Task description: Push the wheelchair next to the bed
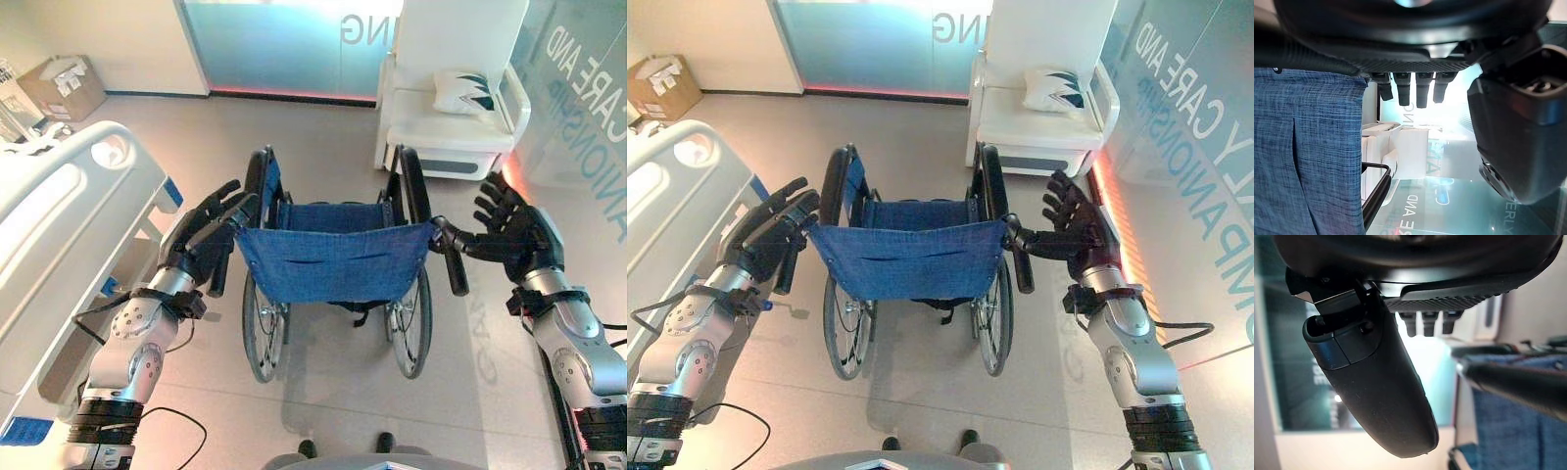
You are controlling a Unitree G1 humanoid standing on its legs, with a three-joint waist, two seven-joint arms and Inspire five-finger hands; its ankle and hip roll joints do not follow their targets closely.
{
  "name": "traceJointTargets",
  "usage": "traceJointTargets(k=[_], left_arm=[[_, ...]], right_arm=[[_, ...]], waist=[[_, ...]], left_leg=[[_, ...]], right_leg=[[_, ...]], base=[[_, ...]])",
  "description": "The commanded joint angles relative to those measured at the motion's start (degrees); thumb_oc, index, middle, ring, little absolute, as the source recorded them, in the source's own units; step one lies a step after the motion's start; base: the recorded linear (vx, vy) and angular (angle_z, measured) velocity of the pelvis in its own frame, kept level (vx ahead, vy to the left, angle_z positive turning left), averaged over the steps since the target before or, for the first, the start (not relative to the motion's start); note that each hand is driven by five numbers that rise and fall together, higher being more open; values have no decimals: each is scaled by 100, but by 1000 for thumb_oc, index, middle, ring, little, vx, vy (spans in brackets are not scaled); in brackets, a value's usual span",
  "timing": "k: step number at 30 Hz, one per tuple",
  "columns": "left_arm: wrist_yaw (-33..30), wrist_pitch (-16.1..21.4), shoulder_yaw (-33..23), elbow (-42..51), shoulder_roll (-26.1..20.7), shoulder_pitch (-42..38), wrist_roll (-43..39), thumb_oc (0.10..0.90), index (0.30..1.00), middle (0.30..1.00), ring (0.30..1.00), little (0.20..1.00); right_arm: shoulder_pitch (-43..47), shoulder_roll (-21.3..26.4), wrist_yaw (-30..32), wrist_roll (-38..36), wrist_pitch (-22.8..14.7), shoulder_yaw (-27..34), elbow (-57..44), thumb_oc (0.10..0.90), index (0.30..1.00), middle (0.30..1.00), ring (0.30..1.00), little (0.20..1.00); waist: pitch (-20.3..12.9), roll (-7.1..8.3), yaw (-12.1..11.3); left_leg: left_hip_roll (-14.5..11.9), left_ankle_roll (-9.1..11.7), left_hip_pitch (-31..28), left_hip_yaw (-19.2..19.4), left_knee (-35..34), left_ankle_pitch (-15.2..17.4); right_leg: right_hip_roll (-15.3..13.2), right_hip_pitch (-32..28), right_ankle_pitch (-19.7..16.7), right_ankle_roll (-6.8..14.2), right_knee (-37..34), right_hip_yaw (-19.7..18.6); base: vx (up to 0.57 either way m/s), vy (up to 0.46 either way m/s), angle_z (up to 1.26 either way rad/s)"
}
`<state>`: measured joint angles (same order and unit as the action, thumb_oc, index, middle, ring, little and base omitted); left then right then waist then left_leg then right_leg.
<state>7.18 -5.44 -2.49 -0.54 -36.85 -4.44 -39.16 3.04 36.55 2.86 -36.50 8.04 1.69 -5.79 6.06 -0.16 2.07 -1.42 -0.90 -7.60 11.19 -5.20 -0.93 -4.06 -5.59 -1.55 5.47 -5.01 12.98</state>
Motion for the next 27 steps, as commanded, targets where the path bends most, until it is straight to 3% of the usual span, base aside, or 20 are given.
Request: traceJointTargets(k=[1, 13, 27], left_arm=[[-36, 431, 216, 209, -418, -460, -187, 800, 900, 900, 900, 900], [-297, 454, 460, 190, -416, -621, -90, 800, 900, 900, 900, 900], [-324, 465, 454, 132, -374, -633, -28, 800, 900, 900, 900, 900]], right_arm=[[416, 497, -257, -64, -205, -6, -426, 800, 900, 900, 900, 900], [660, 531, 57, 467, 314, -557, 256, 800, 900, 900, 900, 900], [714, 381, -122, 316, 398, -758, 231, 800, 900, 900, 900, 900]], waist=[[-422, 100, 0], [-399, 145, -77], [-349, 140, -124]], left_leg=[[233, 87, 68, 267, 20, 305], [217, 122, 67, 287, 20, 271], [220, 136, 63, 203, 20, 247]], right_leg=[[31, 114, 218, 158, 408, 47], [15, 45, 170, 162, 326, 178], [50, 4, 235, 122, 370, 222]], base=[[0, 0, 0], [0, 0, 0], [2, -2, 1]])
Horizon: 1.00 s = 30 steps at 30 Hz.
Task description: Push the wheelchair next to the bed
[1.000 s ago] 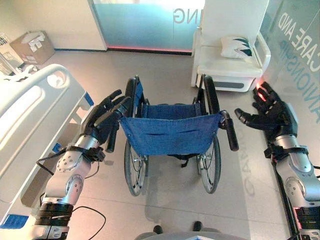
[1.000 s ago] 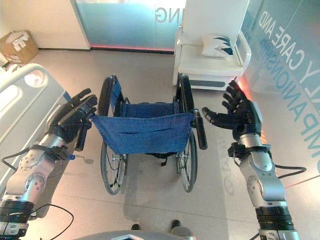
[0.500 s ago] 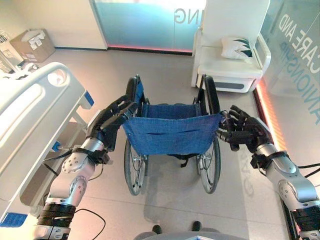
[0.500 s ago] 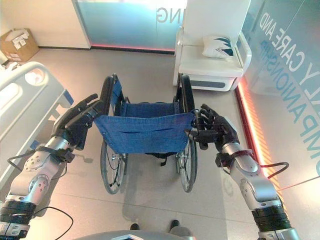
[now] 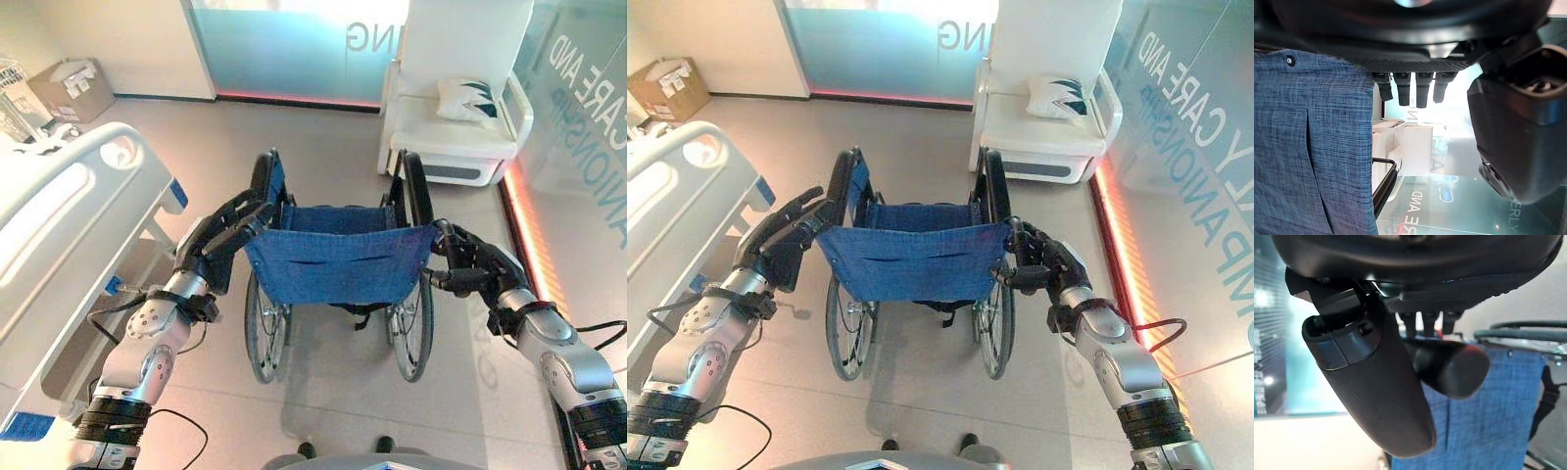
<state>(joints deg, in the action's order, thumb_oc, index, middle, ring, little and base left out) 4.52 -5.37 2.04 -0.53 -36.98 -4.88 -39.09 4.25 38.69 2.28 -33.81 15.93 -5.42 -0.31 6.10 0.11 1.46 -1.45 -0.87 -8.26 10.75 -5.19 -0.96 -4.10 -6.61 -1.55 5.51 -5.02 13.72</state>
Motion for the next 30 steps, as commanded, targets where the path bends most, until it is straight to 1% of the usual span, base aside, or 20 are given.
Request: traceJointTargets(k=[1, 6, 8, 9, 10, 15, 21, 25, 26, 30], left_arm=[[-53, 467, -9, 123, -357, -580, -26, 800, 900, 900, 900, 900], [-70, 513, -83, 97, -351, -502, 6, 800, 900, 900, 900, 900], [-100, 504, -105, 97, -326, -491, 48, 800, 900, 900, 900, 900], [-104, 517, -121, 76, -317, -477, 50, 800, 900, 900, 900, 900], [-121, 521, -119, 71, -311, -473, 46, 800, 900, 900, 900, 900], [-109, 528, -172, 28, -289, -449, 48, 800, 900, 900, 900, 900], [-222, 544, -252, -31, -213, -374, 81, 800, 900, 900, 900, 900], [-478, 635, -354, -72, -149, -306, 162, 800, 900, 900, 900, 900], [-618, 736, -413, -72, -133, -290, 302, 800, 900, 900, 900, 900], [-773, 806, -542, 82, -94, -223, 498, 800, 900, 900, 900, 900]], right_arm=[[581, 171, -87, 49, -402, -37, -335, 800, 900, 900, 900, 900], [454, 211, -147, -35, -565, 52, -595, 800, 900, 900, 900, 900], [448, 190, -154, 27, -624, 69, -676, 640, 660, 660, 660, 660], [438, 188, -147, 24, -630, 75, -744, 544, 516, 516, 516, 516], [434, 185, -157, 17, -628, 77, -776, 400, 300, 300, 300, 300], [436, 184, -205, -24, -621, 80, -873, 400, 300, 300, 300, 300], [325, 95, -188, -81, -754, 164, -975, 400, 300, 300, 300, 300], [229, 46, -166, -38, -729, 222, -1034, 400, 300, 300, 300, 300], [204, 11, -157, -40, -706, 232, -1020, 400, 300, 300, 300, 300], [106, -103, -144, 11, -716, 255, -980, 400, 300, 300, 300, 300]], waist=[[-353, 113, -60], [-334, 104, -40], [-332, 97, -33], [-330, 94, -33], [-327, 91, -31], [-320, 86, -34], [-306, 89, -34], [-311, 89, -34], [-310, 92, -41], [-298, 97, -71]], left_leg=[[221, 134, 129, 246, 19, 250], [225, 129, 123, 229, 19, 249], [226, 129, 124, 234, 19, 248], [227, 130, 128, 236, 19, 246], [228, 130, 126, 238, 19, 245], [227, 139, 135, 235, 19, 234], [223, 155, 140, 222, 19, 228], [216, 169, 159, 231, 19, 225], [211, 175, 163, 243, 19, 221], [204, 188, 182, 245, 19, 206]], right_leg=[[55, 106, 240, 117, 376, 147], [70, 112, 268, 112, 410, 130], [73, 120, 272, 112, 415, 124], [75, 120, 274, 110, 412, 120], [78, 119, 274, 108, 411, 120], [96, 114, 282, 98, 400, 111], [104, 93, 274, 99, 372, 150], [107, 89, 261, 101, 330, 179], [108, 84, 257, 99, 314, 203], [105, 76, 245, 90, 279, 251]], base=[[0, 0, 0], [0, -8, 4], [0, 0, 0], [0, 0, 0], [0, 0, 0], [0, 0, 0], [0, 0, 0], [0, 0, 0], [0, 0, 0], [0, 0, 0]])
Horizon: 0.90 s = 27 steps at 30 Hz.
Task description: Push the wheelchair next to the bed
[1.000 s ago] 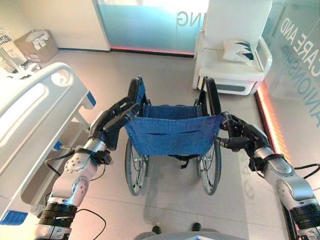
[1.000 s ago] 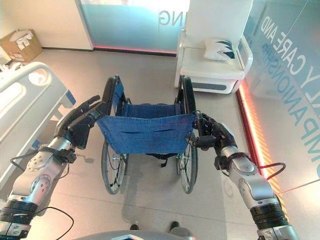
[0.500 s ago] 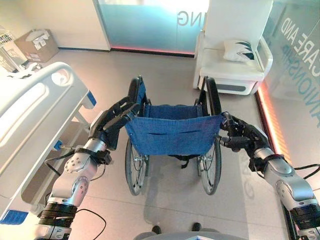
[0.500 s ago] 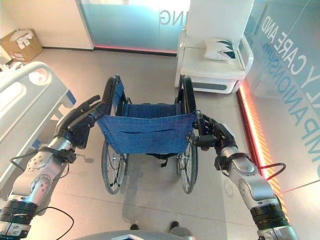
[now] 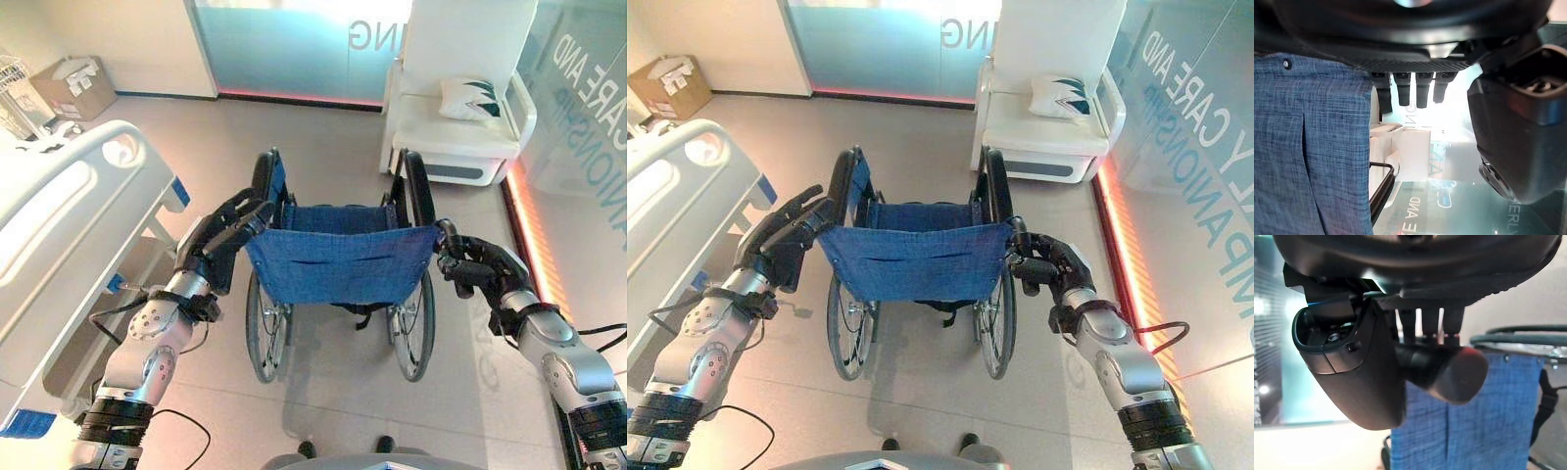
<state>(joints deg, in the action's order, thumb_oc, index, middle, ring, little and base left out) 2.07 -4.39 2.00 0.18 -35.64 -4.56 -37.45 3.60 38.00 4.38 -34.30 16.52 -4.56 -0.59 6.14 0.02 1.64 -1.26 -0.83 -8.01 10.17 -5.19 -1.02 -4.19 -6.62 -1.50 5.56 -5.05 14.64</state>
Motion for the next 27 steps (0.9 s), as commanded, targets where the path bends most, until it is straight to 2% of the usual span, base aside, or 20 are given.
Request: traceJointTargets(k=[1, 5, 11, 13, 14, 18, 19, 25, 27], left_arm=[[-545, 683, -562, 50, -220, -240, 343, 800, 900, 900, 900, 900], [-714, 572, -677, 218, -201, -140, 360, 800, 900, 900, 900, 900], [-395, 54, -817, 651, -274, 106, 368, 800, 900, 900, 900, 900], [-454, -51, -822, 728, -372, 134, 582, 800, 900, 900, 900, 900], [-643, -85, -861, 734, -491, 135, 1019, 800, 900, 900, 900, 900], [-1296, 119, -1015, 586, -819, 104, 1906, 800, 900, 900, 900, 900], [-1641, 223, -1139, 514, -937, 103, 2257, 800, 900, 900, 900, 900], [-2096, 584, -1391, 602, -996, 194, 2771, 800, 900, 900, 900, 900], [-2116, 573, -1398, 634, -978, 206, 2812, 800, 900, 900, 900, 900]], right_arm=[[158, -51, -347, 67, -776, 171, -947, 400, 300, 300, 300, 300], [104, -123, -319, 96, -779, 187, -922, 400, 300, 300, 300, 300], [-37, -162, -275, 139, -688, 233, -1028, 400, 300, 300, 300, 300], [-38, -137, -225, 97, -665, 222, -1039, 400, 300, 300, 300, 300], [-26, -115, -200, 62, -661, 220, -1010, 400, 300, 300, 300, 300], [26, -39, -141, -75, -635, 212, -950, 400, 300, 300, 300, 300], [15, -65, -135, -75, -650, 214, -910, 400, 300, 300, 300, 300], [-62, -192, -69, -27, -711, 178, -835, 400, 300, 300, 300, 300], [-81, -218, -80, -9, -749, 168, -802, 400, 300, 300, 300, 300]], waist=[[-299, 107, -97], [-271, 102, -136], [-241, 55, -190], [-224, 41, -202], [-216, 28, -217], [-210, 23, -246], [-214, 22, -261], [-229, 35, -309], [-228, 38, -315]], left_leg=[[185, 186, 158, 300, 19, 209], [180, 202, 172, 289, 19, 196], [171, 228, 203, 268, 19, 166], [170, 229, 204, 259, 19, 162], [171, 231, 206, 245, 19, 157], [185, 231, 205, 208, 19, 151], [191, 233, 202, 190, 19, 151], [199, 250, 212, 111, 19, 150], [200, 252, 214, 97, 19, 151]], right_leg=[[116, 76, 237, 83, 278, 163], [112, 63, 233, 80, 252, 210], [108, 58, 244, 82, 248, 270], [103, 53, 257, 84, 263, 293], [100, 53, 273, 85, 286, 312], [91, 39, 302, 84, 311, 334], [89, 27, 316, 77, 318, 344], [80, 11, 352, 57, 346, 382], [81, 13, 357, 55, 356, 384]], base=[[0, 0, 0], [0, 0, 0], [-2, -2, 1], [0, 0, 0], [0, 0, 0], [9, -11, 5], [14, -14, 12], [10, -16, 11], [6, -13, 20]])
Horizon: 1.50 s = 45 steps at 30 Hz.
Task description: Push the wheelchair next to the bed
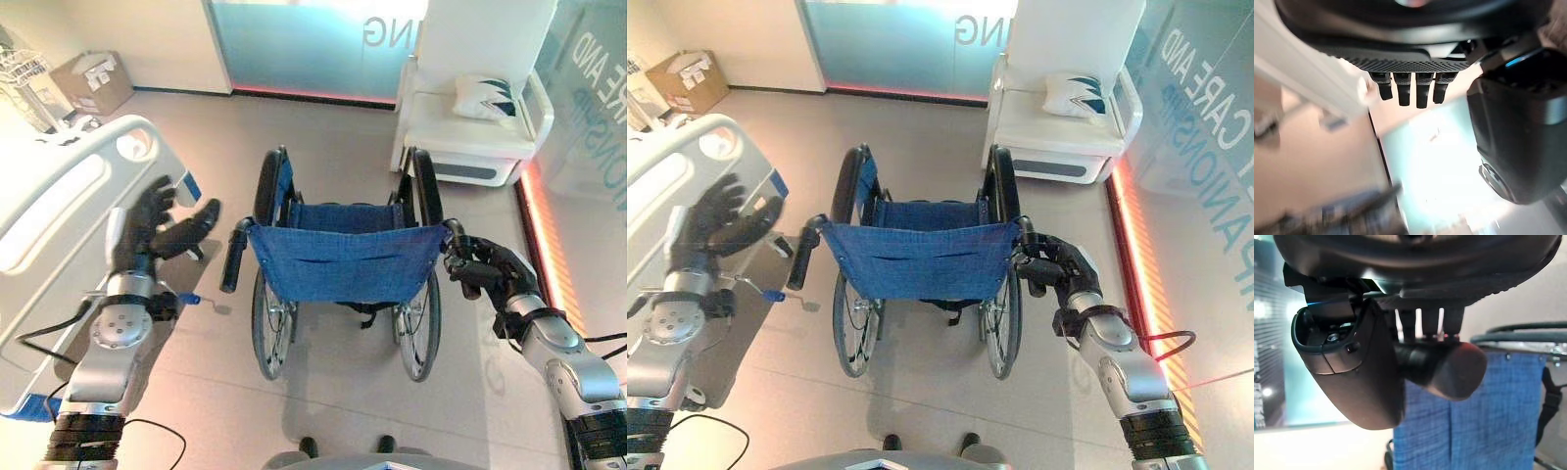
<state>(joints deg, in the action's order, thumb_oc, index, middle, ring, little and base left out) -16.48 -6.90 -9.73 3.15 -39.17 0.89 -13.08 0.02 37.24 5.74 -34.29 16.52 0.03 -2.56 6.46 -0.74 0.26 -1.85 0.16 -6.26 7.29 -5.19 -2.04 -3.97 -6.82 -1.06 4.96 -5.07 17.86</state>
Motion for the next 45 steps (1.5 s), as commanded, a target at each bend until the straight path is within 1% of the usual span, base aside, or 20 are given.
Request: traceJointTargets(k=[1, 4, 9, 13, 14, 16, 18, 21, 25, 27, 30, 32, 35, 37, 39, 43, 45], left_arm=[[-306, 853, -211, 345, -589, -324, 437, 800, 900, 900, 900, 900], [-229, 787, -144, 293, -526, -337, 468, 800, 900, 900, 900, 900], [261, 454, 90, 145, -463, -347, 322, 800, 900, 900, 900, 900], [962, -27, 267, 31, -426, -336, -132, 800, 900, 900, 900, 900], [1127, -180, 294, 21, -407, -322, -349, 800, 900, 900, 900, 900], [1358, -324, 395, -24, -352, -312, -674, 800, 900, 900, 900, 900], [1419, -323, 483, -129, -325, -336, -1010, 800, 900, 900, 900, 900], [1288, -281, 641, -327, -287, -486, -1448, 800, 900, 900, 900, 900], [952, -323, 826, -602, -197, -761, -1684, 800, 900, 900, 900, 900], [934, -356, 928, -780, -158, -940, -1763, 800, 900, 900, 900, 900], [1034, -405, 1101, -997, -121, -1244, -2037, 800, 900, 900, 900, 900], [1061, -349, 1198, -1094, -85, -1352, -2056, 800, 900, 900, 900, 900], [1219, -360, 1316, -1213, -49, -1505, -2241, 800, 900, 900, 900, 900], [1331, -426, 1418, -1291, -40, -1634, -2391, 800, 900, 900, 900, 900], [1338, -418, 1463, -1337, -16, -1689, -2364, 800, 900, 900, 900, 900], [1478, -358, 1583, -1440, 25, -1879, -2592, 800, 900, 900, 900, 900], [1482, -398, 1644, -1451, 31, -1954, -2623, 800, 900, 900, 900, 900]], right_arm=[[280, -156, -206, -5, -755, -314, -590, 400, 300, 300, 300, 300], [284, -167, -226, -3, -756, -329, -553, 400, 300, 300, 300, 300], [314, -154, -227, -6, -788, -381, -469, 400, 300, 300, 300, 300], [342, -120, -236, -28, -768, -375, -444, 400, 300, 300, 300, 300], [337, -119, -247, -22, -767, -366, -442, 400, 300, 300, 300, 300], [336, -99, -250, -31, -767, -380, -438, 400, 300, 300, 300, 300], [356, -87, -266, -18, -778, -404, -389, 400, 300, 300, 300, 300], [420, -68, -271, -9, -792, -478, -297, 400, 300, 300, 300, 300], [554, -57, -242, -1, -769, -613, -171, 400, 300, 300, 300, 300], [632, -66, -229, 8, -765, -687, -97, 400, 300, 300, 300, 300], [774, -77, -176, -7, -723, -810, -31, 400, 300, 300, 300, 300], [800, -104, -188, 29, -725, -839, 4, 400, 300, 300, 300, 300], [833, -97, -218, 27, -695, -863, 30, 400, 300, 300, 300, 300], [867, -111, -229, 55, -699, -911, 84, 400, 300, 300, 300, 300], [893, -122, -228, 64, -674, -936, 89, 400, 300, 300, 300, 300], [953, -124, -250, 58, -656, -1004, 178, 400, 300, 300, 300, 300], [963, -145, -250, 76, -648, -1036, 198, 400, 300, 300, 300, 300]], waist=[[-254, 116, -179], [-245, 120, -171], [-228, 108, -167], [-211, 85, -159], [-209, 76, -153], [-203, 55, -138], [-193, 34, -120], [-184, 13, -87], [-188, 12, -52], [-194, 14, -35], [-193, 17, 1], [-186, 9, 27], [-186, 2, 75], [-178, -15, 111], [-177, -18, 126], [-180, -22, 175], [-178, -26, 193]], left_leg=[[258, 157, 39, 373, 19, 254], [262, 155, 30, 356, 19, 261], [260, 148, 25, 351, 19, 259], [257, 144, 10, 362, 19, 260], [256, 141, 8, 368, 19, 256], [254, 140, 6, 381, 19, 247], [255, 140, -2, 395, 19, 242], [262, 140, -17, 407, 19, 240], [260, 145, -28, 419, 19, 230], [258, 145, -33, 427, 19, 234], [247, 150, -29, 441, 19, 232], [248, 148, -33, 446, 19, 237], [242, 145, -38, 479, 19, 234], [242, 143, -43, 505, 19, 235], [243, 142, -45, 516, 19, 236], [239, 141, -64, 560, 19, 239], [238, 139, -77, 578, 19, 246]], right_leg=[[63, 36, 324, 110, 374, 59], [69, 37, 343, 109, 402, 51], [76, 41, 358, 115, 427, 46], [80, 39, 356, 125, 435, 47], [79, 46, 356, 129, 444, 41], [81, 53, 347, 133, 447, 32], [82, 44, 332, 139, 430, 18], [81, 38, 322, 143, 420, 1], [78, 28, 317, 141, 416, 1], [77, 21, 320, 140, 413, 12], [82, 28, 320, 135, 413, 9], [92, 33, 315, 129, 410, -3], [100, 39, 319, 123, 413, -35], [109, 50, 317, 118, 418, -59], [115, 53, 317, 116, 418, -74], [123, 43, 322, 106, 414, -108], [129, 39, 319, 104, 414, -117]], base=[[5, -10, 14], [2, -3, 2], [0, 0, 0], [0, 0, 0], [0, 0, 0], [0, 0, 0], [0, 0, 0], [0, 0, 0], [0, 0, 0], [0, 0, 0], [0, 0, 0], [0, 0, 0], [0, 0, 0], [6, -3, -2], [0, 0, 0], [10, -3, -2], [16, -2, 0]])
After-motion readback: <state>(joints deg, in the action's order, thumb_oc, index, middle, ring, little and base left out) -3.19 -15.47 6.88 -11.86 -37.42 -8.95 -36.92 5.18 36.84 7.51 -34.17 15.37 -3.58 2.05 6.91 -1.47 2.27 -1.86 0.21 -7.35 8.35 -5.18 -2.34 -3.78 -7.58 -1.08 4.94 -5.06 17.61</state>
